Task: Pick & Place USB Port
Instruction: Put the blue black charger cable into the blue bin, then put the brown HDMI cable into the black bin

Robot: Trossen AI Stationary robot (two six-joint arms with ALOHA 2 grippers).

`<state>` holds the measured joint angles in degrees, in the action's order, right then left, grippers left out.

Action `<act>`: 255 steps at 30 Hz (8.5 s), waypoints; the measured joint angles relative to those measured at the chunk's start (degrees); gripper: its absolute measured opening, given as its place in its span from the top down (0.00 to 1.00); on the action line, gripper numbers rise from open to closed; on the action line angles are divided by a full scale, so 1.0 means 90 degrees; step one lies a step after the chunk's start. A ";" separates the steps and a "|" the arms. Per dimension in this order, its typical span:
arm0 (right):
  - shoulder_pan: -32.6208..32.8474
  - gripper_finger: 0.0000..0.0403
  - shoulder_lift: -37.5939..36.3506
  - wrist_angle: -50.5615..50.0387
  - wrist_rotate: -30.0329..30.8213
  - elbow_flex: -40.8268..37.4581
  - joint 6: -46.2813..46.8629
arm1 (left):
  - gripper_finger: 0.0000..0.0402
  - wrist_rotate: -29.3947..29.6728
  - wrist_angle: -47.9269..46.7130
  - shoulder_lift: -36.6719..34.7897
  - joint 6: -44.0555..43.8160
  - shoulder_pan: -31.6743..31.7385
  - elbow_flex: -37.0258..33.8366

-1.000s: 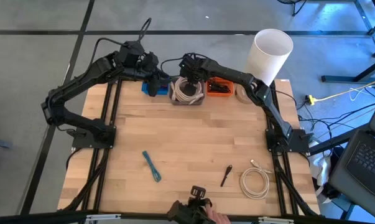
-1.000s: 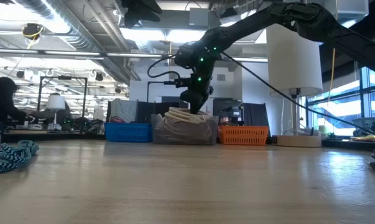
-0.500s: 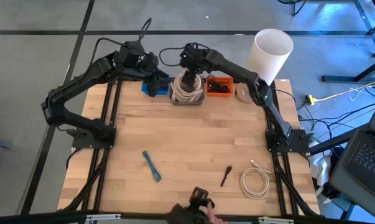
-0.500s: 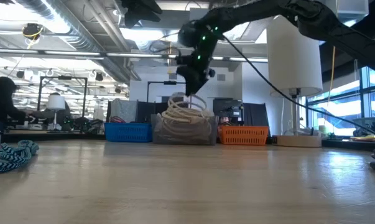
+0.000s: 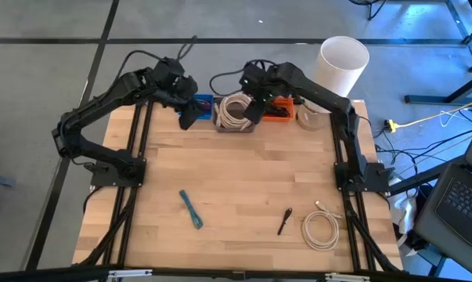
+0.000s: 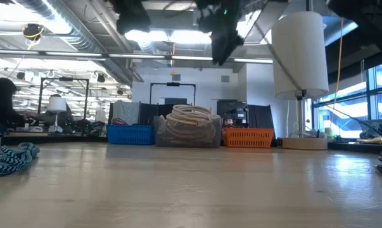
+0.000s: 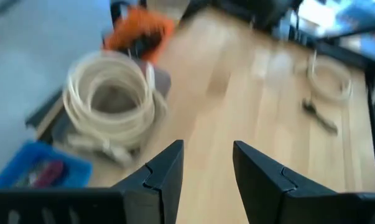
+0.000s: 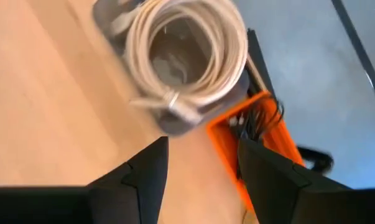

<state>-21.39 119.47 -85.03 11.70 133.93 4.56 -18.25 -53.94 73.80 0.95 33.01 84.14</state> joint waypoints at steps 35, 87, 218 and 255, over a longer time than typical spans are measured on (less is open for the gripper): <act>0.1788 0.62 -0.2933 -0.0555 0.1751 0.0000 0.1621 | 0.67 0.1504 -0.1510 0.1418 0.4646 -0.4178 -0.1729; 0.2009 0.62 -0.2928 -0.0554 0.1751 0.0000 0.1610 | 0.97 0.1591 -0.0157 0.1119 0.2912 -0.4888 -0.2527; 0.7452 0.62 -0.4035 0.5521 -0.1588 -1.0091 1.4044 | 0.79 0.0374 0.6994 -0.2880 -0.1799 -0.0496 -0.5059; 0.6538 0.96 -0.3627 0.2197 0.0171 -0.7859 1.1845 | 0.82 0.0650 0.7066 -0.2878 -0.1685 -0.0482 -0.5059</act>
<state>37.45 86.82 -65.26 13.24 63.19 111.17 -12.40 9.65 47.90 -14.22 28.67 38.61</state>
